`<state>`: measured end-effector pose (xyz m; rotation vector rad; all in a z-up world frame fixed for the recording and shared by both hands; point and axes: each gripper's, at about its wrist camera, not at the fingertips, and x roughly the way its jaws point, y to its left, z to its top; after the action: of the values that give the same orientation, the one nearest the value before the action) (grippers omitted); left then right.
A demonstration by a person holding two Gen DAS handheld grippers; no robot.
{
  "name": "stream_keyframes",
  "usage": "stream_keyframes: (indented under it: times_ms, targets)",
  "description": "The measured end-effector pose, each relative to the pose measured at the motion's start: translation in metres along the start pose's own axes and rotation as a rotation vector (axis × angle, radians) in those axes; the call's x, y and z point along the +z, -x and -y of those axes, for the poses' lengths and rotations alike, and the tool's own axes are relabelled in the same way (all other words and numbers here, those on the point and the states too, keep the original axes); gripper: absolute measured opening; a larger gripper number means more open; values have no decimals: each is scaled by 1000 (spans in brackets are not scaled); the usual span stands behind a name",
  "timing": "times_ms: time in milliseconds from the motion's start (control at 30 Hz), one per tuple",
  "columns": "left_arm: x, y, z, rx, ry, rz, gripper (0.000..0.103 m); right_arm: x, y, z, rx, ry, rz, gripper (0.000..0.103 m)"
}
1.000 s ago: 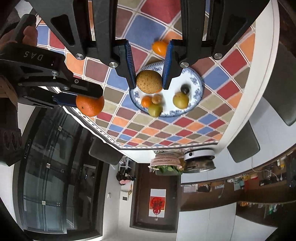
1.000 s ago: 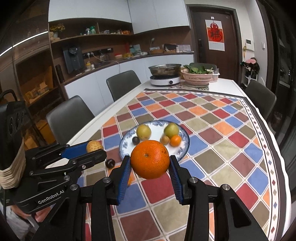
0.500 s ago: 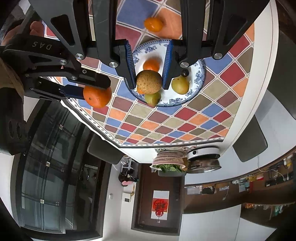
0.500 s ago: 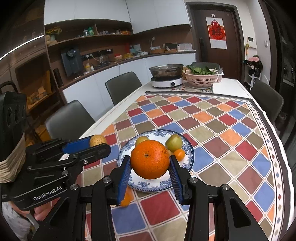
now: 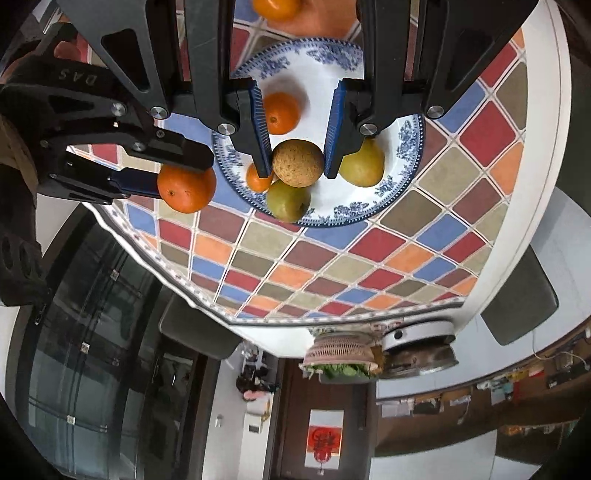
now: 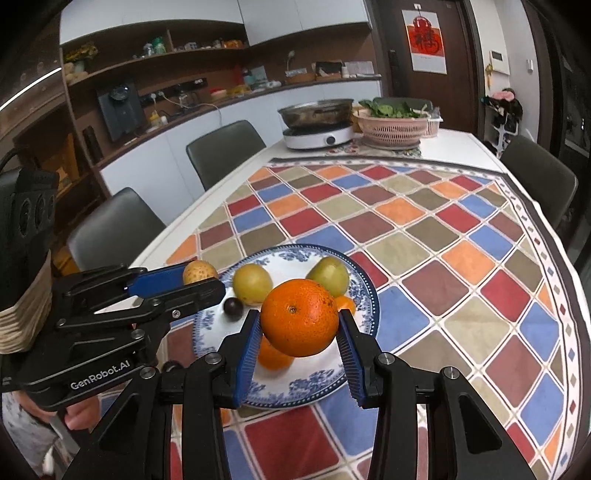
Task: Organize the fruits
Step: 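Lift and carry the orange in the right tool while the left tool carries the kiwi over the plate, then open the right tool over the plate while the left tool releases the kiwi there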
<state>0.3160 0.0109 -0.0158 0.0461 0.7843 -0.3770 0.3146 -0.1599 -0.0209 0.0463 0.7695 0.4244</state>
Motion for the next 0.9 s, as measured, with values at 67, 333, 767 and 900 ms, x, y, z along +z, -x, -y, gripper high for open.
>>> stream_keyframes:
  times_ms: [67, 333, 767, 900]
  targets:
    - [3, -12, -2, 8, -9, -28, 29, 0, -9, 2, -4, -1, -15, 42]
    - [8, -46, -8, 9, -20, -121, 29, -6, -41, 12, -14, -27, -89, 42]
    - [14, -67, -14, 47, -53, -161, 29, -6, -61, 17, -17, -51, -136, 42]
    - [15, -67, -13, 51, -65, -163, 31, -5, -63, 16, -19, -51, -138, 42]
